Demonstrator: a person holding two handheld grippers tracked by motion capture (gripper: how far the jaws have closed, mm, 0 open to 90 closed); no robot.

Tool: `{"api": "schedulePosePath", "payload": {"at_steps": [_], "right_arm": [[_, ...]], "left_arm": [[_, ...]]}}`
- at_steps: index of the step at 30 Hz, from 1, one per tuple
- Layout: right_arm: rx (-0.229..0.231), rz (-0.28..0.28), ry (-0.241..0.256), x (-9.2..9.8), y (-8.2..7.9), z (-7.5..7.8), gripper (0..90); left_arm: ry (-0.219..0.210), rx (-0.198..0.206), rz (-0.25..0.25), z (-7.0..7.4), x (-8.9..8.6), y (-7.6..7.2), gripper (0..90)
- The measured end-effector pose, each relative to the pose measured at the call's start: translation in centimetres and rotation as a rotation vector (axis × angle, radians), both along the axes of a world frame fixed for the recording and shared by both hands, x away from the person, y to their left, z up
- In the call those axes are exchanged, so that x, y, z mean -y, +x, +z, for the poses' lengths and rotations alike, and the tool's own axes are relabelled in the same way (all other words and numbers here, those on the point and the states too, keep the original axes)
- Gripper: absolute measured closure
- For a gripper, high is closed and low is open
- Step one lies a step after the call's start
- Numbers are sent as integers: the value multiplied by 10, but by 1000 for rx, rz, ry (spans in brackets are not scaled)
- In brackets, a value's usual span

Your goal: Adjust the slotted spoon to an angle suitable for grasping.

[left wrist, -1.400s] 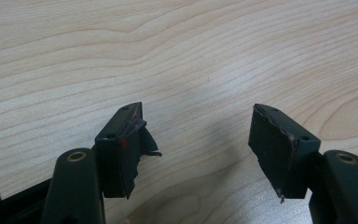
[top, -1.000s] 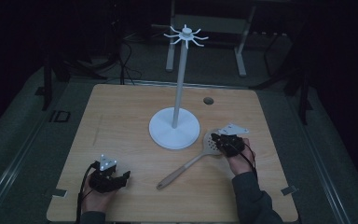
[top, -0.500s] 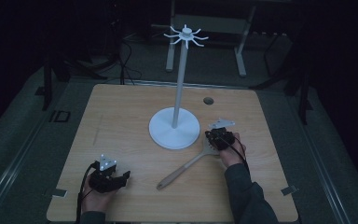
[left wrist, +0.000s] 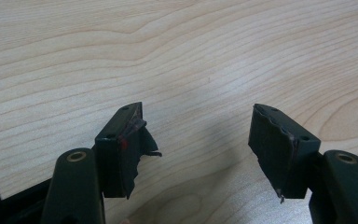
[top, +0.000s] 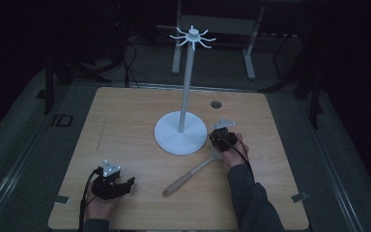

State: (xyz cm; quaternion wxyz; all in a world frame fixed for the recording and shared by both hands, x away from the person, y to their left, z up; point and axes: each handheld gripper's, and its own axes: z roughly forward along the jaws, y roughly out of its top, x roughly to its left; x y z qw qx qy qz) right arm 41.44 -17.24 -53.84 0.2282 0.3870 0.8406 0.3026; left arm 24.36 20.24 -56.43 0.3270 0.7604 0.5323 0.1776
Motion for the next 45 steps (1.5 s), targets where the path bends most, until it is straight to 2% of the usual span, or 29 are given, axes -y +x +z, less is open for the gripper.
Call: {"api": "schedulePosePath", "payload": {"at_steps": [5,9,15,23,31,45], "right_arm": [[-16,-17,-6,2,3,-2,900],[-23,-40,-52,2,4,-3,900],[-42,-74,-44,13,1,-7,900],[-11,-63,-100,18,-8,-1,900],[-29,-92,-75,31,-14,-6,900],[-30,-106,-42,40,-28,-12,900]], "left_arm": [[1,0,0,0,0,0,362],[1,0,0,0,0,0,362],[4,-2,-1,0,0,0,362],[5,-2,0,0,0,0,362],[6,-4,-1,-1,1,0,362],[3,-3,0,0,0,0,362]]}}
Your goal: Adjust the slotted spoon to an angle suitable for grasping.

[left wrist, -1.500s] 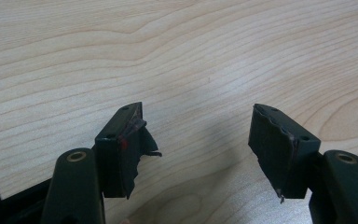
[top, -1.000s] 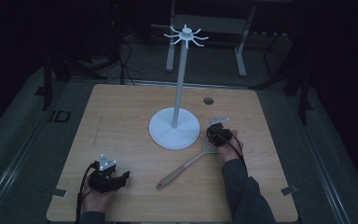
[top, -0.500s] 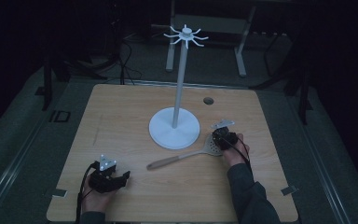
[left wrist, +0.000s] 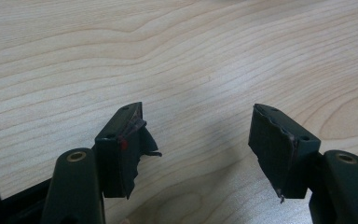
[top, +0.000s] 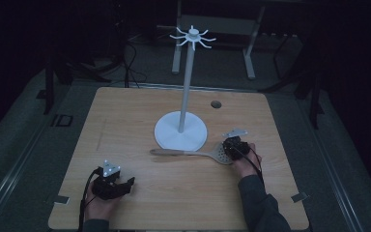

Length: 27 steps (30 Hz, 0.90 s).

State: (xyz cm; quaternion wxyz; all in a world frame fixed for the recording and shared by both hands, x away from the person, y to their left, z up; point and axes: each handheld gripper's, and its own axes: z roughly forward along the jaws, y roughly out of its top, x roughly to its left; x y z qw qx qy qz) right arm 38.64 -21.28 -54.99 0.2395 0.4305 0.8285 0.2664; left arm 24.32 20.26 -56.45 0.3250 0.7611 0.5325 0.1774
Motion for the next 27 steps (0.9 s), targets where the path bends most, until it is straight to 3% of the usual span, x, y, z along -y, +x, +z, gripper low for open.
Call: {"api": "schedulePosePath", "payload": {"at_steps": [10,17,23,27], "right_arm": [[-13,1,18,9,-16,-1,896],[-4,15,-5,7,-23,2,894],[-17,21,9,9,-24,4,879],[1,42,14,7,-24,10,866]], "left_arm": [[3,-1,0,0,1,0,362],[2,-2,0,0,1,0,361],[2,-2,0,0,1,0,362],[4,-3,-2,0,1,1,362]]}}
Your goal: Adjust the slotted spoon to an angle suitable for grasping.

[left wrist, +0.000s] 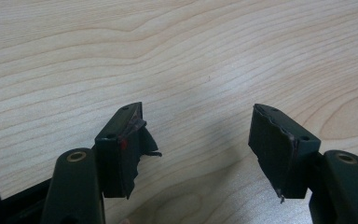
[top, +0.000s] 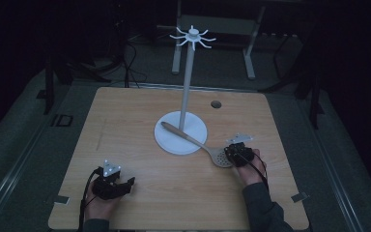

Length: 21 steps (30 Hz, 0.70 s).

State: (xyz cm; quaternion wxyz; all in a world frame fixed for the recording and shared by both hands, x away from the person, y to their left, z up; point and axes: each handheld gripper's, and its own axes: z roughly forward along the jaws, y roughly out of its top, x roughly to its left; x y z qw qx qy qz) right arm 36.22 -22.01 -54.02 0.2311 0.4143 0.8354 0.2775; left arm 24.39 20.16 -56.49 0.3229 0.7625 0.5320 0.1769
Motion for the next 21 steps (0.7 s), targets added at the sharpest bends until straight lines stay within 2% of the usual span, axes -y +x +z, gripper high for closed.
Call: {"api": "schedulePosePath", "payload": {"at_steps": [11,21], "right_arm": [[45,73,7,-21,6,27,829],[67,185,0,-53,18,43,806]], "left_arm": [[-2,0,0,0,0,0,362],[-2,-1,-2,0,0,0,362]]}}
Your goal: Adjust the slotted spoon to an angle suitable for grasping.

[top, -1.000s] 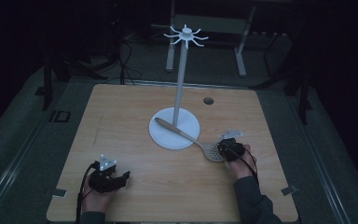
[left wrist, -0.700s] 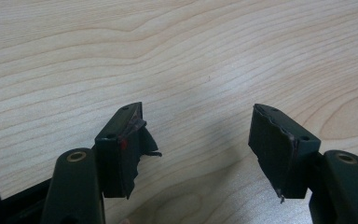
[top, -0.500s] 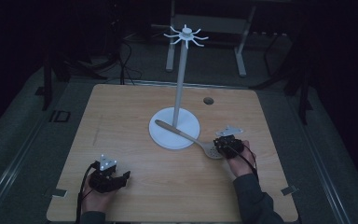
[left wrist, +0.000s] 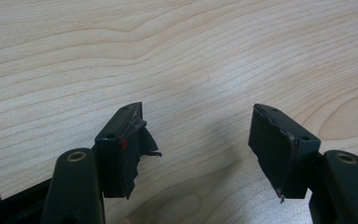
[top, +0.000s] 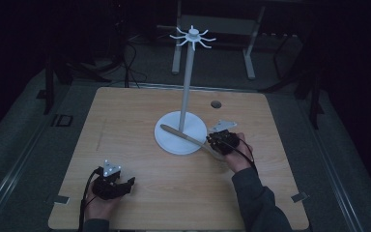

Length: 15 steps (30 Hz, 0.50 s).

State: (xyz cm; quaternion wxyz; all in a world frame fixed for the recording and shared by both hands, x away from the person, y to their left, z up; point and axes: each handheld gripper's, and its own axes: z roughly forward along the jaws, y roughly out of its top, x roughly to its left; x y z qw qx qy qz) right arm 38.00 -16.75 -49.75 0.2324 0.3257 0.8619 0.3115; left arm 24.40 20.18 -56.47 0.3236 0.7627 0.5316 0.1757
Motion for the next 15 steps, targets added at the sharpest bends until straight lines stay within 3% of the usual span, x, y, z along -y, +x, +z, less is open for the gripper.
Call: {"api": "schedulePosePath", "payload": {"at_steps": [4,5,15], "right_arm": [[-2,17,-8,-6,3,1,805],[-8,43,-18,-14,8,-1,799],[-105,84,-71,-38,28,-25,767]], "left_arm": [[-1,0,0,0,0,0,362],[0,-1,-1,0,0,0,362],[-2,0,0,0,0,0,361]]}}
